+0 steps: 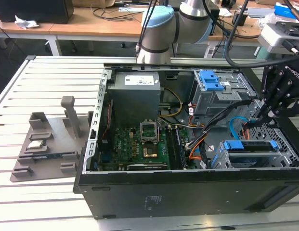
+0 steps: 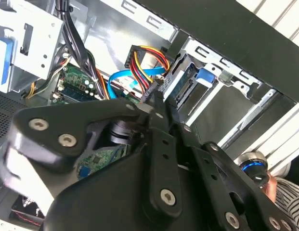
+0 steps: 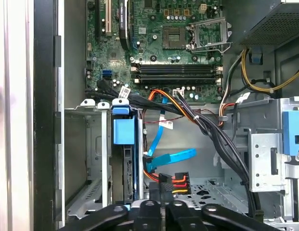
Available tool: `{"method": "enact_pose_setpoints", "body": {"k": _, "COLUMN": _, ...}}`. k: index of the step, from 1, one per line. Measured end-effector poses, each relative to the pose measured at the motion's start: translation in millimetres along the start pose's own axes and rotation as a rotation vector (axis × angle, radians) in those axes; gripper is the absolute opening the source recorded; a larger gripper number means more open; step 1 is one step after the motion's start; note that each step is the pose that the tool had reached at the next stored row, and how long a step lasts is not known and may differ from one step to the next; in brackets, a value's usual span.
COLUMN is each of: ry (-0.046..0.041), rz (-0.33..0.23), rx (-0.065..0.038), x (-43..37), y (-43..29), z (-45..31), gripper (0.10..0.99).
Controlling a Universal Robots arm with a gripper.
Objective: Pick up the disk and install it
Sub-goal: 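Insert the first disk wire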
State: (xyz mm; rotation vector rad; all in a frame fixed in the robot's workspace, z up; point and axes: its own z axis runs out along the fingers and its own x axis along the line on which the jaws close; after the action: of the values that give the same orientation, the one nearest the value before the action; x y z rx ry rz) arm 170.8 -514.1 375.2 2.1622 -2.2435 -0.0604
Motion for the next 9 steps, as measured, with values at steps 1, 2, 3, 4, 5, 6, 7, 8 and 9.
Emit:
{"method": "enact_pose_setpoints", "body": {"k": 1, "ry": -0.0001, "rz": 0.000, "rx": 0.000, "x": 0.0, "y": -0.1, "z": 0.1, "gripper": 0.235}}
{"method": "enact_pose_setpoints", "body": {"k": 2, "ry": -0.0001, "rz": 0.000, "rx": 0.000, "x": 0.0, "y": -0.1, "z": 0.1, "gripper": 0.302}}
{"method": "enact_pose_setpoints", "body": {"k": 3, "ry": 0.0000, "rz": 0.000, "rx": 0.000, "x": 0.0, "y": -0.2, "z": 0.2, "gripper": 0.302}}
{"method": "enact_pose_setpoints", "body": {"k": 4, "ry": -0.0004, "rz": 0.000, "rx": 0.000, "x": -0.1, "y": -0.2, "z": 1.8, "gripper": 0.302}}
{"method": "enact_pose_setpoints", "body": {"k": 5, "ry": -0.0002, "rz": 0.000, "rx": 0.000, "x": -0.3, "y": -0.3, "z": 4.0, "gripper": 0.302}}
{"method": "enact_pose_setpoints", "body": {"k": 6, "ry": 0.0002, "rz": 0.000, "rx": 0.000, "x": -0.5, "y": -0.4, "z": 5.7, "gripper": 0.302}}
{"method": "enact_pose_setpoints", "body": {"k": 7, "ry": 0.0007, "rz": 0.000, "rx": 0.000, "x": -0.5, "y": -0.5, "z": 7.7, "gripper": 0.302}}
{"method": "enact_pose_setpoints", "body": {"k": 8, "ry": 0.0012, "rz": 0.000, "rx": 0.000, "x": -0.5, "y": -0.6, "z": 9.5, "gripper": 0.302}}
{"method": "enact_pose_setpoints", "body": {"k": 9, "ry": 0.0016, "rz": 0.000, "rx": 0.000, "x": -0.6, "y": -0.8, "z": 13.9, "gripper": 0.302}}
